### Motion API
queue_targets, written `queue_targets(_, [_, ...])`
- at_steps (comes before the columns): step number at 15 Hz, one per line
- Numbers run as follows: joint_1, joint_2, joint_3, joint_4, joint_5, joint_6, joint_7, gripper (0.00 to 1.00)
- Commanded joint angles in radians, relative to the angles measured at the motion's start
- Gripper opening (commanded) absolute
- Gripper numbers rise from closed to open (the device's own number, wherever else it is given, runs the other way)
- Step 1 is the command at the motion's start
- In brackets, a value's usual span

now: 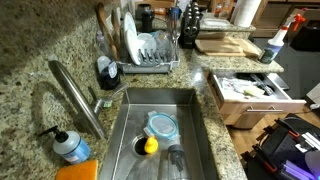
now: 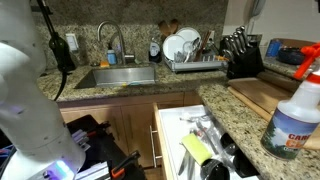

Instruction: Pick up the spray bottle and move it to the left. Pick up the sponge from the drawer and put it on the countertop

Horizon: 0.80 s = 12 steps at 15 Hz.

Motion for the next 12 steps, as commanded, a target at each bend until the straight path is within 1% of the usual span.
queue_targets(1, [-0.060, 0.188, -0.062, 0.238, -0.041, -0.149, -0.132, 1.00])
queue_targets(2, [-0.071, 0.231, -0.075, 0.286, -0.065, -0.177, -0.143, 1.00])
queue_targets(3, [-0.084, 0.270, -0.076, 0.331, -0.063, -0.237, -0.172, 1.00])
queue_targets(4, [-0.100, 0.305, -0.070, 0.387, -0.015, -0.329, -0.188, 1.00])
queue_targets(5, [-0.074, 0.203, -0.072, 0.234, -0.046, -0.199, -0.140, 1.00])
queue_targets(6, [-0.079, 0.229, -0.073, 0.259, -0.044, -0.217, -0.143, 1.00])
queue_targets(7, [-0.078, 0.236, -0.073, 0.260, -0.044, -0.212, -0.139, 1.00])
queue_targets(8, [-0.088, 0.219, -0.053, 0.250, -0.003, -0.213, -0.177, 1.00])
queue_targets(10, [-0.103, 0.187, -0.025, 0.217, 0.076, -0.156, -0.240, 1.00])
queue_targets(12, [-0.114, 0.173, -0.019, 0.195, 0.147, -0.084, -0.287, 1.00])
